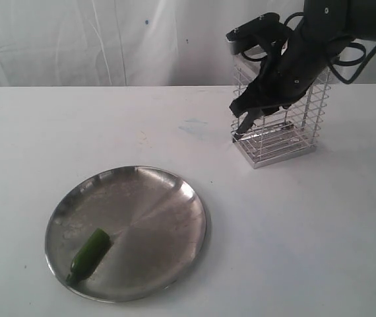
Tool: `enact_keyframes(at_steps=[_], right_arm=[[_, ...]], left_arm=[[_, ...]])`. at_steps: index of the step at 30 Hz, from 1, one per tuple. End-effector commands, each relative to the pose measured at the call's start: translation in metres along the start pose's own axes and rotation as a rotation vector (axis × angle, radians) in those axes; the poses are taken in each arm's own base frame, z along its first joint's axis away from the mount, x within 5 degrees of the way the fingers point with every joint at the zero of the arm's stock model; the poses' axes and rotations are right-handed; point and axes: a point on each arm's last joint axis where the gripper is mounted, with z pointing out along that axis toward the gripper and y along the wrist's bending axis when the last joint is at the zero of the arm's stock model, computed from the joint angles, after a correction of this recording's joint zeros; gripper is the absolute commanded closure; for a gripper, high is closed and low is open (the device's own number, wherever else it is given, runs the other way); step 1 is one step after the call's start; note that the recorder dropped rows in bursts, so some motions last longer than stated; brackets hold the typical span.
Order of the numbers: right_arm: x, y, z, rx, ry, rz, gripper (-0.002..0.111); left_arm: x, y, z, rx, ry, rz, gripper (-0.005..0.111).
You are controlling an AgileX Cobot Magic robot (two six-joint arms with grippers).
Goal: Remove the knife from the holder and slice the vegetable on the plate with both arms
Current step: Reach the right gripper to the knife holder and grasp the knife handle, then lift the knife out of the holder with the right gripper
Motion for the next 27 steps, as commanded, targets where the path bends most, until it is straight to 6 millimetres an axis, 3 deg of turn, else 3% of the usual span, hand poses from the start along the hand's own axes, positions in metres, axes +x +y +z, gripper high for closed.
enact_keyframes(at_steps=[1, 10, 16, 19, 27], right_arm=[[-0.003, -0.004, -0.001, 0.014, -0.023, -0.002, 0.074], [-0.003, -0.003, -0.001, 0.013, -0.02, -0.002, 0.075], [-0.004, -0.004, -0.005, 0.017, -0.033, -0.002, 0.099], [-0.006, -0.004, -0.02, 0.026, -0.062, -0.002, 0.105], [0.005, 0.0, -0.081, 0.013, -0.019, -0.002, 0.105]], left_arm=[[0.002, -0.001, 0.0, 0.009, 0.006, 0.002, 0.107], [0.002, -0.001, 0.0, 0.009, 0.006, 0.002, 0.107], [0.002, -0.001, 0.0, 0.009, 0.006, 0.002, 0.107], [0.002, -0.001, 0.0, 0.009, 0.006, 0.002, 0.107], [0.002, -0.001, 0.0, 0.009, 0.006, 0.002, 0.107]])
